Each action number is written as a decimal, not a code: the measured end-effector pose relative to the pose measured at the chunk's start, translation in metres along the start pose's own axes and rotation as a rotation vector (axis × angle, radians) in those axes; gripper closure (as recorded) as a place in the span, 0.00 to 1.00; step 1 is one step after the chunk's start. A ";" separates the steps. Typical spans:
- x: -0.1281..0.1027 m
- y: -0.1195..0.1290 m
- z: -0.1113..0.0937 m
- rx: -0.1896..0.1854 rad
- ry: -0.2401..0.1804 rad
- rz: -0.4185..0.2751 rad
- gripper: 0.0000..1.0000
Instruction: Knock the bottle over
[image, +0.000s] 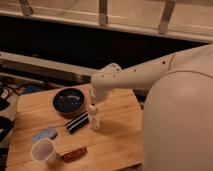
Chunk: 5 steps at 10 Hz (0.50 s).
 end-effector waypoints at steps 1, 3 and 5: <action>0.001 -0.001 -0.001 0.000 0.001 0.001 0.86; 0.004 -0.005 -0.003 -0.002 0.007 0.004 0.86; 0.006 -0.002 -0.003 -0.009 0.013 -0.005 0.86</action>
